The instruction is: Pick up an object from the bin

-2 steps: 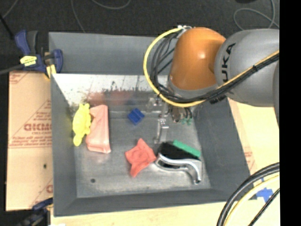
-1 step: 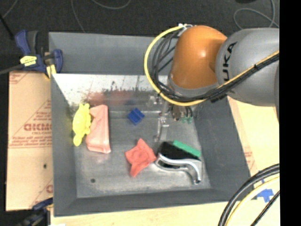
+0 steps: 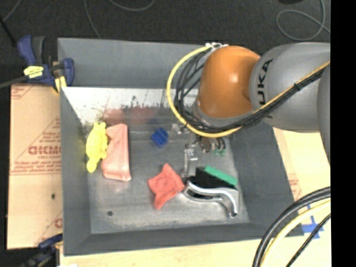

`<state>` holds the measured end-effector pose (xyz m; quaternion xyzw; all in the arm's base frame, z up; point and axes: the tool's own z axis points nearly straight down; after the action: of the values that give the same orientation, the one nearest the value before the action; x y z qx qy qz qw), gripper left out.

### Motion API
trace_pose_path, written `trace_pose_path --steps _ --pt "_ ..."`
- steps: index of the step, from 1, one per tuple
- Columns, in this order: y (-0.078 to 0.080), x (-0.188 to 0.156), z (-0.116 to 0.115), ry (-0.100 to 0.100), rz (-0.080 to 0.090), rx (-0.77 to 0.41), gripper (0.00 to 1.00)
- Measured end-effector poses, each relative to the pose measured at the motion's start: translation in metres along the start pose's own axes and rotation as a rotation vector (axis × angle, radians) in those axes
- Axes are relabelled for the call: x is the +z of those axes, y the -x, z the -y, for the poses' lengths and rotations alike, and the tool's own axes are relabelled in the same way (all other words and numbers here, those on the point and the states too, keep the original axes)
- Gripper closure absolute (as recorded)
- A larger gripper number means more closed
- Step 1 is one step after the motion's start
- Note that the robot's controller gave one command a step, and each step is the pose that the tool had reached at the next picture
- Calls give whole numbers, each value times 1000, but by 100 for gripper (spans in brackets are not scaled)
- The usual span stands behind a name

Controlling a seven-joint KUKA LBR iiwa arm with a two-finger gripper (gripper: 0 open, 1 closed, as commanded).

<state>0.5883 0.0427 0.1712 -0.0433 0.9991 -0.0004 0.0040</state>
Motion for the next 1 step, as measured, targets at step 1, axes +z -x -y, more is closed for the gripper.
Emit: trace_pose_path --steps 1 --pt "-38 44 -10 2 -1 15 0"
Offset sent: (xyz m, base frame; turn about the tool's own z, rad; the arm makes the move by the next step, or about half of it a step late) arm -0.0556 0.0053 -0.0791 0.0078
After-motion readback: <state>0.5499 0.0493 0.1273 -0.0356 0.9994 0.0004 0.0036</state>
